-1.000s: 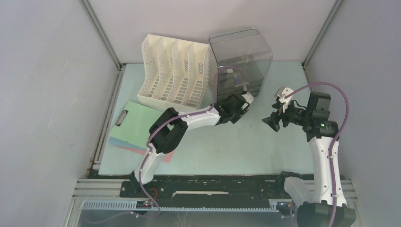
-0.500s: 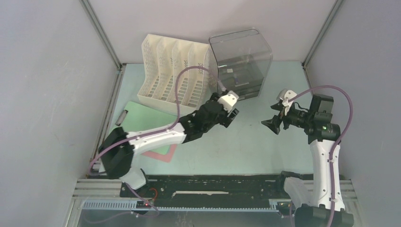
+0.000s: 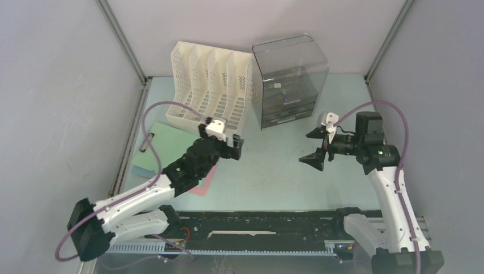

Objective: Organize the desk
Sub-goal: Close the drawer in the storage box, then pick up the folder from the center of the board.

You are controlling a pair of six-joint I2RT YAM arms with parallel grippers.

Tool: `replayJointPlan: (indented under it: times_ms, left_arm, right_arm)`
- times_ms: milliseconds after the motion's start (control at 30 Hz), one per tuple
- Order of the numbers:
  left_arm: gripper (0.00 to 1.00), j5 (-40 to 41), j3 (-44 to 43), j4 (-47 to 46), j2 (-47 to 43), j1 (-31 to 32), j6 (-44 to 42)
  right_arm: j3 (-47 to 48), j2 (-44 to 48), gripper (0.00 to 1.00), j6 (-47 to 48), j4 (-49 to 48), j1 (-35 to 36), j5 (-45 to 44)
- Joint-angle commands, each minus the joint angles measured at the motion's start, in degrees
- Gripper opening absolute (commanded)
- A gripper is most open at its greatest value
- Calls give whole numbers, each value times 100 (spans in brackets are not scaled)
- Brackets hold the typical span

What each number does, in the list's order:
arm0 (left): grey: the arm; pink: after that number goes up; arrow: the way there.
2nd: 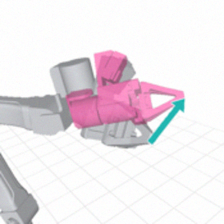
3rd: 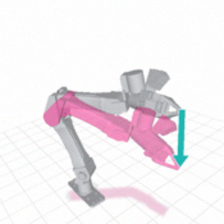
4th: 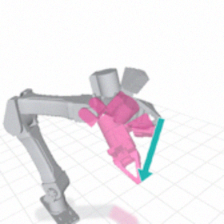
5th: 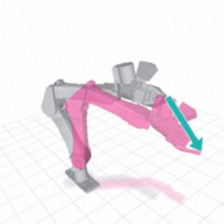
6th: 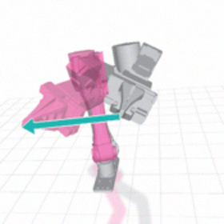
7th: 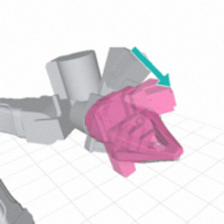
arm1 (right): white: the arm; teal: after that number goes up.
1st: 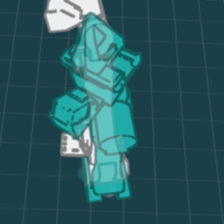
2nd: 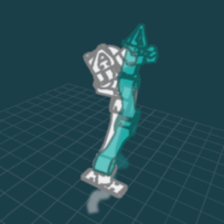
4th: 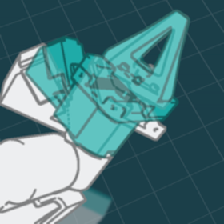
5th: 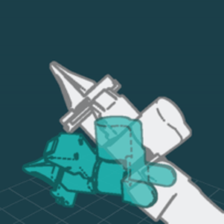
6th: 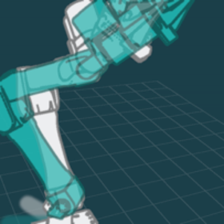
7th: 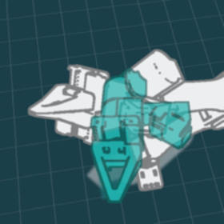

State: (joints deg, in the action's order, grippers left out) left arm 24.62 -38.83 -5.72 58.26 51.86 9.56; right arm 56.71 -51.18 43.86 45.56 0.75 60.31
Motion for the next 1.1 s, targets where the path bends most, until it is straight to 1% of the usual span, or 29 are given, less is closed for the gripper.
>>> replayJointPlan:
  times_ms: [0, 100, 200, 267, 367, 467, 567, 700, 733, 800, 833, 933, 1067]
  left_arm:
    - [100, -300, 456, 358, -848, -714, 1057]
    - [100, -490, 717, 617, -1383, -1229, 1407]
    - [100, -884, 964, 925, -1831, -1916, 1839]
    - [100, -1212, 1096, 1052, -2056, -2441, 2129]
    - [100, -1553, 1171, 1339, -2279, -3226, 2463]
    - [100, -1717, 996, 1903, -2216, -3733, 2646]
    - [100, -1512, 730, 2644, -2053, -4021, 2740]
    - [100, -765, 588, 3335, -2169, -4279, 2911]
    - [99, -568, 595, 3427, -2216, -4343, 2938]
    - [93, -174, 628, 3565, -2280, -4526, 3026]
    - [92, -109, 638, 3612, -2266, -4665, 3076]
    - [91, -271, 589, 3561, -2068, -5114, 3223]
    - [92, -408, 344, 3588, -1511, -5690, 3458]
  right_arm:
    - [14, -199, 100, -641, -541, 564, -454]
    - [199, -280, 100, -680, -403, 731, -856]
    - [254, -301, 100, -999, -376, 751, -1011]
    - [259, -397, 100, -1154, -277, 755, -908]
    - [255, -584, 100, -1014, 14, 823, -549]
    - [247, -581, 100, -935, 117, 1012, -533]
    - [199, -526, 100, -981, -20, 1235, -965]
    - [128, -451, 100, -1011, -142, 1270, -1236]
    - [122, -444, 100, -996, -140, 1265, -1259]
    - [94, -437, 100, -983, -184, 1261, -1356]
    - [77, -449, 100, -977, -206, 1256, -1392]
    - [56, -529, 100, -922, -206, 1239, -1369]
    - [47, -723, 100, -826, -161, 1189, -1315]
